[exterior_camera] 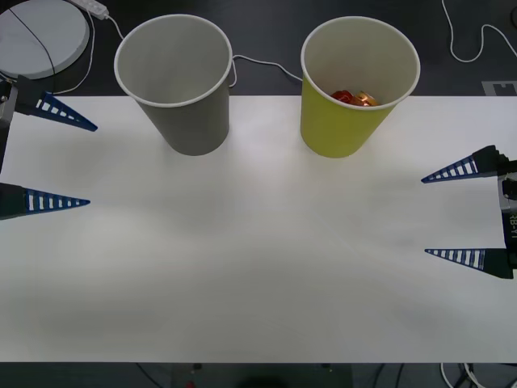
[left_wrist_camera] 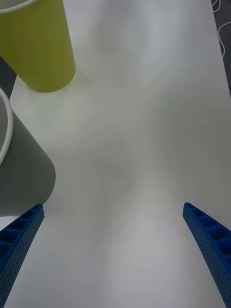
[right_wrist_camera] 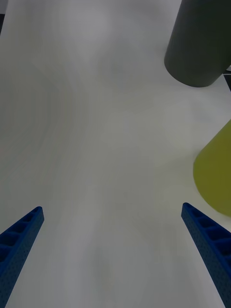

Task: Put the can into the green bin and the plastic bottle into the gray bin

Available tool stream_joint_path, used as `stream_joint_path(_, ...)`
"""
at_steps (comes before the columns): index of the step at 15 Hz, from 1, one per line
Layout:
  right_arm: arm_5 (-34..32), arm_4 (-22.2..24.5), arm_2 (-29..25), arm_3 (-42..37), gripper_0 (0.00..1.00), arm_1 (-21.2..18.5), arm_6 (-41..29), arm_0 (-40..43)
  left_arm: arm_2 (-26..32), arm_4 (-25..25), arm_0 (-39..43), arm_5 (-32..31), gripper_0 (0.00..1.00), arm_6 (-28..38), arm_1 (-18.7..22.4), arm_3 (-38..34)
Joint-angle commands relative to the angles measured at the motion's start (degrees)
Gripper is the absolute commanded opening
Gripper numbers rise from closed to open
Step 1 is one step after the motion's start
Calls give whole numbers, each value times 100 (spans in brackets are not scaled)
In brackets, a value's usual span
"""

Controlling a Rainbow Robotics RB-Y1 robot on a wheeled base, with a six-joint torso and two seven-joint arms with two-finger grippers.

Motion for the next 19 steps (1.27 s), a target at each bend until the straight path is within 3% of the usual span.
stream_joint_path(1,0,0,0,0,100,0,0,0,237,-4,383,-107,100,-441,1,-17)
stream_joint_path(8,0,0,0,0,100,0,0,0,457,83,1139,-107,100,-802,-8,-131)
stream_joint_path(19,0,0,0,0,100,0,0,0,466,-4,1192,-81,100,-863,-8,-131)
